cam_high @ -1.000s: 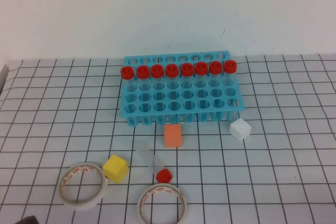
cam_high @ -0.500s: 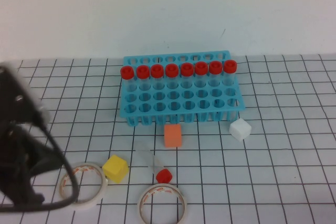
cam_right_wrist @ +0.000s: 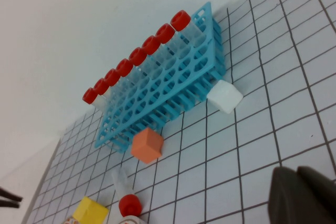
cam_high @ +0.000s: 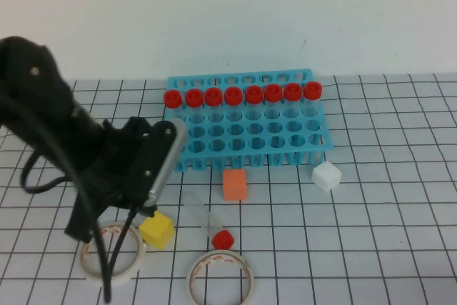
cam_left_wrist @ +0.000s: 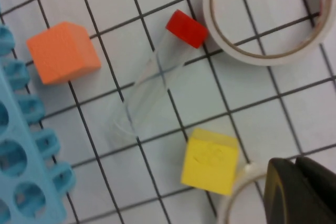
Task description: Place the test tubes
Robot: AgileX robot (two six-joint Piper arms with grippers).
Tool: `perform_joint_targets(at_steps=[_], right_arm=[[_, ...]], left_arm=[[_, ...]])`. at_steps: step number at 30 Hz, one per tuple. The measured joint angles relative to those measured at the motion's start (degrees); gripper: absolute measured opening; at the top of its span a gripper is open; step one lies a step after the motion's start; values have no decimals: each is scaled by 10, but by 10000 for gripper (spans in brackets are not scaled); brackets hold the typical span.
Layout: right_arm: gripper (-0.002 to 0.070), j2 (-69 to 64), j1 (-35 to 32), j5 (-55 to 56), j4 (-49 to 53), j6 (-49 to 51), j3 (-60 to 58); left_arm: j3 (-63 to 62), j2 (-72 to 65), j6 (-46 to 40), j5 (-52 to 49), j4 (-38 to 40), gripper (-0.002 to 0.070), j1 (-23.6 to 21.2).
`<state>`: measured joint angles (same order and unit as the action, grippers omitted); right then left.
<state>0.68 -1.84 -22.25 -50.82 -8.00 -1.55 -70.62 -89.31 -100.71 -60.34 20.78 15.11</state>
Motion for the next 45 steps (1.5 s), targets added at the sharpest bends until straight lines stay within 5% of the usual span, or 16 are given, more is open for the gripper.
perform_joint_targets(at_steps=[14, 33, 37, 45], right_arm=[[-1, 0, 0, -6, -6, -22, 0], [-1, 0, 0, -24, -49, -99, 0], [-1, 0, 0, -25, -50, -99, 0], [-1, 0, 0, -25, -62, -128, 0]], left_arm=[[-79, -176, -206, 117, -8, -1, 27], [-136, -262, -294, 122, -8, 2, 27], [-136, -262, -299, 122, -8, 87, 27], [-136, -266, -310, 149, 3, 391, 27]])
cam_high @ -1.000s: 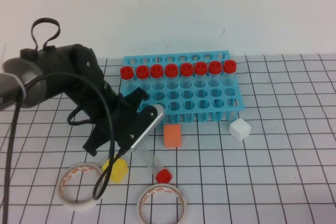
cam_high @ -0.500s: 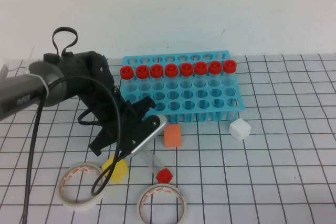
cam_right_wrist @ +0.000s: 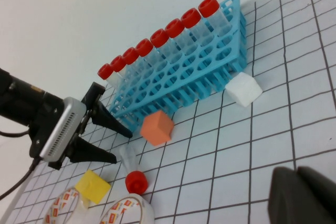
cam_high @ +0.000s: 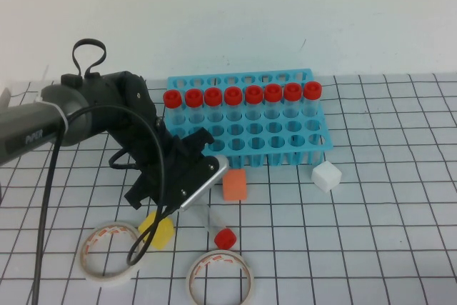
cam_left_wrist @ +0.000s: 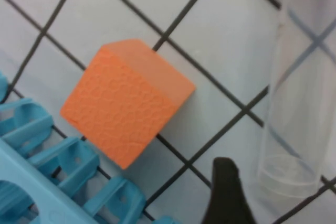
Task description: Place the test tubes
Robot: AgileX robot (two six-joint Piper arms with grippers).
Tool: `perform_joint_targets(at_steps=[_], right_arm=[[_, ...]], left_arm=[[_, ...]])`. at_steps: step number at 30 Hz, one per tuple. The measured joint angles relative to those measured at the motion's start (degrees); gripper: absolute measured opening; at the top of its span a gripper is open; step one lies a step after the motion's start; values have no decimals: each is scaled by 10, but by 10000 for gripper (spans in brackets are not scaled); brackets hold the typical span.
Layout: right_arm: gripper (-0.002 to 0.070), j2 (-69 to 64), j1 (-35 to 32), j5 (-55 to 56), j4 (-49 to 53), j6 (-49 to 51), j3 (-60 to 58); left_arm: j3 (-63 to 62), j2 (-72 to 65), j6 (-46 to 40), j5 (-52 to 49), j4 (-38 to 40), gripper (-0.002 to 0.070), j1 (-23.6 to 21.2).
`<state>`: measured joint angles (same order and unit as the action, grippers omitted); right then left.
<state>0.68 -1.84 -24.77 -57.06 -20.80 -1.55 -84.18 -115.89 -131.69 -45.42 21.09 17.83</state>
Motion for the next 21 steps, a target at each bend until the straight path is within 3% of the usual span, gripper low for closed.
perform_joint_targets(at_steps=[6, 21], right_arm=[[-1, 0, 0, 0, -2, -6, 0], [-1, 0, 0, 0, -2, -7, 0]], left_arm=[[0, -4, -11, 2, 22, 431, 0], [0, -25, -34, -1, 64, 432, 0]])
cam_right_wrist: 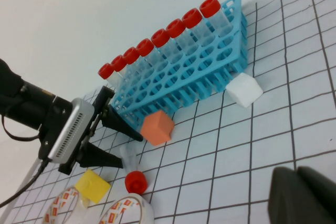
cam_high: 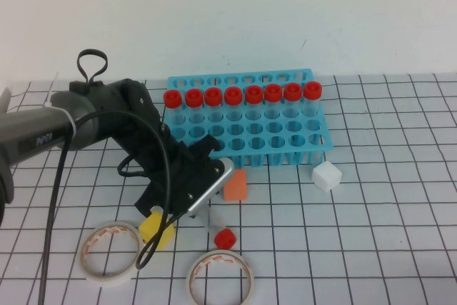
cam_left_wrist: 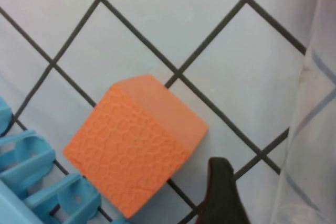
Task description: Place the test tubes
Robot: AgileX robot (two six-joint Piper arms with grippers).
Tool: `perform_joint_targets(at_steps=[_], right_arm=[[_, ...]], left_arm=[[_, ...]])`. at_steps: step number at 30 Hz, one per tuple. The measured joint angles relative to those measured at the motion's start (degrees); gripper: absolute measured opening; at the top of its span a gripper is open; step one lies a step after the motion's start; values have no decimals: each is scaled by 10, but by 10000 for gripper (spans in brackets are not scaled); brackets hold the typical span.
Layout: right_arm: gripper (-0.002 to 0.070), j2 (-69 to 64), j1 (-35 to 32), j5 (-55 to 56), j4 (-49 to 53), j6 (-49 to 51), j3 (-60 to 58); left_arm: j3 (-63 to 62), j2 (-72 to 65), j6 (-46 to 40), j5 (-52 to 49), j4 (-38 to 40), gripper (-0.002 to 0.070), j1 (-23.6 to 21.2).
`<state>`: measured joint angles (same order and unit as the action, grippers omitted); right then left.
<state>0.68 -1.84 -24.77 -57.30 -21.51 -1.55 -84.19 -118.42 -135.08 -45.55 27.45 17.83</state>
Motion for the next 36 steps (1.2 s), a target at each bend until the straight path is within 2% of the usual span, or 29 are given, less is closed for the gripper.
perform_joint_targets(at_steps=[3, 10, 17, 23, 29, 30, 36], right_arm=[[-1, 0, 0, 0, 0, 0, 0], [-1, 0, 0, 0, 0, 0, 0], [-1, 0, 0, 0, 0, 0, 0], [-1, 0, 0, 0, 0, 0, 0], [-1, 0, 0, 0, -6, 0, 0], [-1, 0, 0, 0, -12, 0, 0], [-1, 0, 0, 0, -47, 0, 0]], left_arm=[[0, 0, 12, -3, 0, 398, 0], [0, -1, 65, -21, -13, 214, 0], [-1, -1, 142, -29, -25, 214, 0], [-12, -1, 294, -57, -49, 214, 0], [-60, -6, 485, -148, -72, 214, 0], [-84, -4, 563, -170, -65, 214, 0], [-132, 2, 733, -223, -5, 214, 0]])
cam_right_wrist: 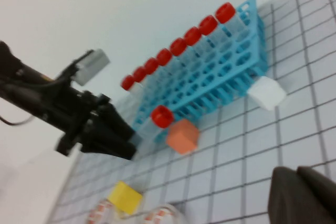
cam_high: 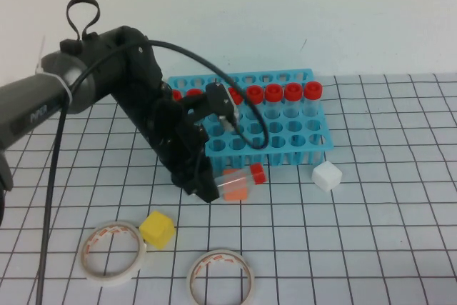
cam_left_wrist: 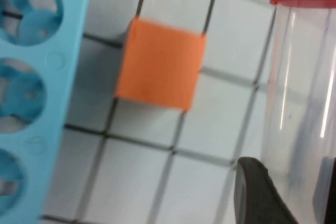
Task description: Place the test tubes
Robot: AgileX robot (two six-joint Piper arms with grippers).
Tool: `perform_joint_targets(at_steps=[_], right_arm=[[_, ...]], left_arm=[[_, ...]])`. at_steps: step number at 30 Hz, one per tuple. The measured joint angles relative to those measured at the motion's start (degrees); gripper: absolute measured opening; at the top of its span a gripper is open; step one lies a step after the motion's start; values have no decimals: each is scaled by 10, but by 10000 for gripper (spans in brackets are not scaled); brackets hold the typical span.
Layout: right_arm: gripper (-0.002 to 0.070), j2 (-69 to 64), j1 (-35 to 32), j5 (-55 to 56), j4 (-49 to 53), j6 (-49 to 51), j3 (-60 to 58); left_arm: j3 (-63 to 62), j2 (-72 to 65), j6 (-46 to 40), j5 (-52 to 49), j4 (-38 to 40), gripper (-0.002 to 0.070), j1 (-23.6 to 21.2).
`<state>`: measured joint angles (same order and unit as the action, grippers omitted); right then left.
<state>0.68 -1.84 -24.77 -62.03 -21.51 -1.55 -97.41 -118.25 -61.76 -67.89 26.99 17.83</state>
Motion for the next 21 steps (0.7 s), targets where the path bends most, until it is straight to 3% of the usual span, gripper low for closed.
perform_joint_targets(at_steps=[4, 12, 17, 21], right_arm=[[-1, 0, 0, -1, -66, -11, 0], [-1, 0, 0, -30, -225, -168, 0], [-1, 0, 0, -33, -268, -268, 4], [-1, 0, 0, -33, -272, -300, 31]], left_arm=[[12, 12, 54, -7, 41, 214, 0], [191, 160, 27, 3, 147, 214, 0], [384, 336, 8, 115, 227, 214, 1], [537, 490, -70, 246, 377, 214, 9]])
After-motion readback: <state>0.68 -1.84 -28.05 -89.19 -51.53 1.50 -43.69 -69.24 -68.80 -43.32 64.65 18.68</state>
